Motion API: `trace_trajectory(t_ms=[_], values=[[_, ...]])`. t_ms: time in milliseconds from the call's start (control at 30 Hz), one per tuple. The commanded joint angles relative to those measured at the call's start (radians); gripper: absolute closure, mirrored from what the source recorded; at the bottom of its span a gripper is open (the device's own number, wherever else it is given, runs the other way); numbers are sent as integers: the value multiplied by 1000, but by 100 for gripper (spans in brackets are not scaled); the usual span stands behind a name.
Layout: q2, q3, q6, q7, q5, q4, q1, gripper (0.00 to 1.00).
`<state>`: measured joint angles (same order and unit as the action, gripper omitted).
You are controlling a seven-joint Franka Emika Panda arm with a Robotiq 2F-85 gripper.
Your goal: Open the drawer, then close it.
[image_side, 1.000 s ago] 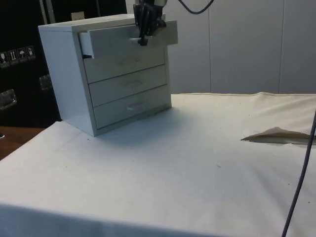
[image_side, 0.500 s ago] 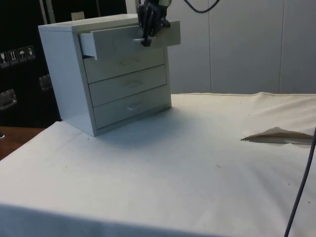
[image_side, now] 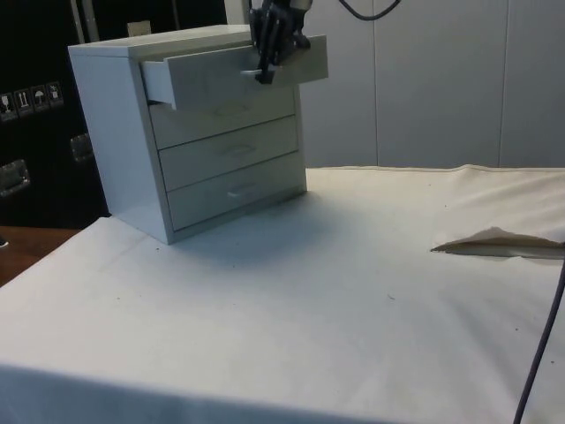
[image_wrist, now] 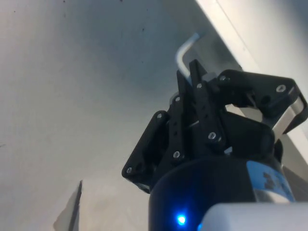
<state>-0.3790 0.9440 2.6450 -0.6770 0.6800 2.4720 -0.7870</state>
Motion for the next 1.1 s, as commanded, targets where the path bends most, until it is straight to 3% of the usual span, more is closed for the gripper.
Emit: trace_trajectory(t_ms=[0, 100, 133, 167, 333, 367, 400, 633, 667, 800, 933, 967, 1000, 1067], values=[[-24, -28, -3, 24, 34, 22, 32, 99], [-32, -32, -6, 23, 33, 29, 32, 99], [-4, -3, -1, 0, 0, 4, 0, 99], [-33, -33, -6, 23, 33, 30, 32, 99], [-38, -32, -9, 18, 27, 33, 27, 99], [-9, -6, -1, 0, 0, 9, 0, 99], [-43, -28, -15, 11, 18, 30, 22, 99], [-94, -19, -61, -1, -6, 32, 3, 99], [-79, -11, -49, 0, 0, 25, 0, 99], [-139, -12, -98, -6, -17, 43, -10, 99], [-161, -10, -119, -13, -32, 48, -15, 99], [-151, -14, -110, -5, -20, 47, -6, 99], [-163, -12, -123, -14, -37, 49, -15, 99], [-165, -17, -131, -15, -48, 52, -16, 99]])
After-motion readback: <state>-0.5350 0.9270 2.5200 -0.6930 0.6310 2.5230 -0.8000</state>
